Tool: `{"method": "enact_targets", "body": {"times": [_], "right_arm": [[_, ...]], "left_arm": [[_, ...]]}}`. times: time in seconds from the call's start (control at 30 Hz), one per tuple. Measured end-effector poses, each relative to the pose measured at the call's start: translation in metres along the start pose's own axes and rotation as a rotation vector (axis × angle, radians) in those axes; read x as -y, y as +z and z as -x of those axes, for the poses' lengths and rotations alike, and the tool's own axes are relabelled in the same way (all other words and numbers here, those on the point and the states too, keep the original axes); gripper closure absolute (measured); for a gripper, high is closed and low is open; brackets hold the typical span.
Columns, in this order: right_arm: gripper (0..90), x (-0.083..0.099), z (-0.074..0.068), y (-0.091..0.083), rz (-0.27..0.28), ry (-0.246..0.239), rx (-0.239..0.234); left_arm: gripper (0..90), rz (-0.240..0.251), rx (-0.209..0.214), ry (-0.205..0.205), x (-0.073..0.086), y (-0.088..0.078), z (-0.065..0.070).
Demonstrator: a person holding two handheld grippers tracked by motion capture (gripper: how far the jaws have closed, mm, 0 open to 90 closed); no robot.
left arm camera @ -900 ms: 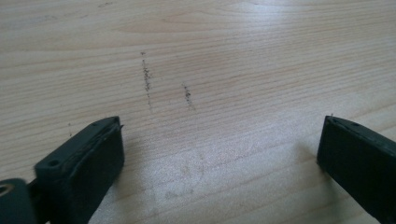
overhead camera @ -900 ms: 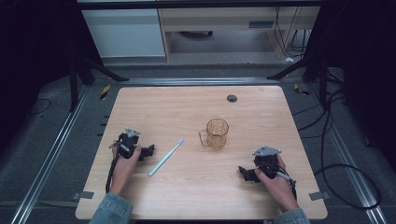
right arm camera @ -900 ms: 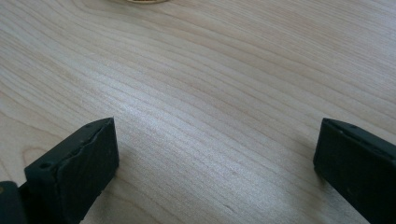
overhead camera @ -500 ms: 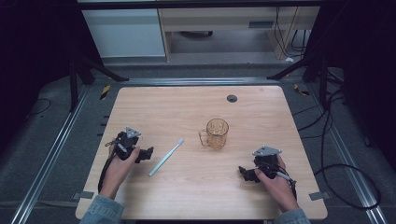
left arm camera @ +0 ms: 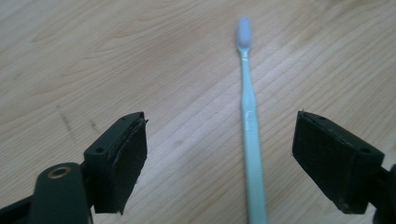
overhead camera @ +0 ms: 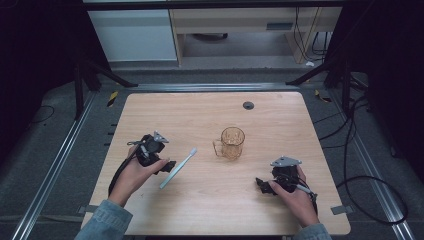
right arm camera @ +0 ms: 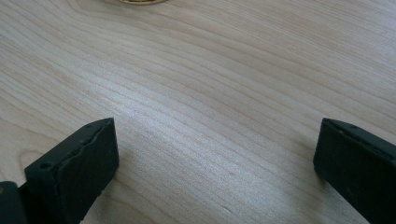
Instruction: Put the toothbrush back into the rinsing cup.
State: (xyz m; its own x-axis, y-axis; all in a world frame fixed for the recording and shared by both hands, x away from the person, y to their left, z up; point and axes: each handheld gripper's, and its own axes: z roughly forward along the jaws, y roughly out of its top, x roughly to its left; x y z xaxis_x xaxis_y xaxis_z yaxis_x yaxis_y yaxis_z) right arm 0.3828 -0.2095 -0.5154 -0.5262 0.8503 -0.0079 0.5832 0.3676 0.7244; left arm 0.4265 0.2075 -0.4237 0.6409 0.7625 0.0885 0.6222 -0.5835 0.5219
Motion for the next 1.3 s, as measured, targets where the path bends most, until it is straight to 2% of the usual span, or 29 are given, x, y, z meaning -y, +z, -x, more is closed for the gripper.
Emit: {"method": "enact_targets", "body": {"times": [0.1,0.13,0.2,0.23,0.27,0.3,0.33,0.37,0.4,0.6,0.87,1.0,1.1,1.13,1.3], "right_arm": [[0.4,-0.001,-0.001,-0.001,-0.006,0.023,-0.009],[0.4,0.0,0.0,0.0,0.0,0.0,0.006],[0.4,0.0,0.0,0.0,0.001,0.0,0.006],[0.4,-0.001,-0.001,-0.001,-0.006,0.02,-0.004],[0.4,0.0,0.0,0.0,0.001,0.003,0.006],[0.4,-0.001,-0.001,-0.001,-0.005,0.022,-0.003],[0.4,0.0,0.0,0.0,0.001,0.002,0.007],[0.4,0.0,0.0,0.0,0.001,0.002,0.007],[0.4,0.0,0.0,0.0,0.001,0.006,0.006],[0.4,0.0,-0.001,0.0,-0.001,0.01,0.007],[0.4,0.0,0.0,0.0,-0.001,0.006,0.007],[0.4,0.0,0.0,0.0,-0.002,0.006,0.007],[0.4,0.0,-0.001,0.0,-0.001,0.009,0.008],[0.4,0.0,-0.001,0.0,-0.001,0.007,0.007],[0.4,0.0,-0.001,0.0,-0.001,0.008,0.007]], "left_arm": [[20.3,-0.027,0.01,0.019,-0.005,0.004,0.003],[21.2,-0.059,0.019,0.041,-0.009,0.009,0.005],[23.7,-0.095,0.028,0.057,-0.014,0.014,0.006],[24.3,-0.11,0.032,0.061,-0.016,0.015,0.007],[25.2,-0.123,0.037,0.063,-0.018,0.017,0.007],[26.8,-0.141,0.044,0.059,-0.02,0.019,0.007],[28.2,-0.155,0.054,0.054,-0.022,0.02,0.007],[30.7,-0.155,0.054,0.054,-0.022,0.02,0.007],[33.3,-0.188,0.069,0.058,-0.025,0.025,0.007],[45.2,-0.282,0.093,0.079,-0.034,0.041,0.008],[55.3,-0.329,0.097,0.074,-0.044,0.051,0.006],[58.9,-0.361,0.122,0.095,-0.051,0.055,0.011],[60.2,-0.379,0.112,0.104,-0.053,0.057,0.013],[60.5,-0.402,0.098,0.118,-0.054,0.059,0.014],[61.8,-0.419,0.094,0.122,-0.055,0.064,0.016]]}}
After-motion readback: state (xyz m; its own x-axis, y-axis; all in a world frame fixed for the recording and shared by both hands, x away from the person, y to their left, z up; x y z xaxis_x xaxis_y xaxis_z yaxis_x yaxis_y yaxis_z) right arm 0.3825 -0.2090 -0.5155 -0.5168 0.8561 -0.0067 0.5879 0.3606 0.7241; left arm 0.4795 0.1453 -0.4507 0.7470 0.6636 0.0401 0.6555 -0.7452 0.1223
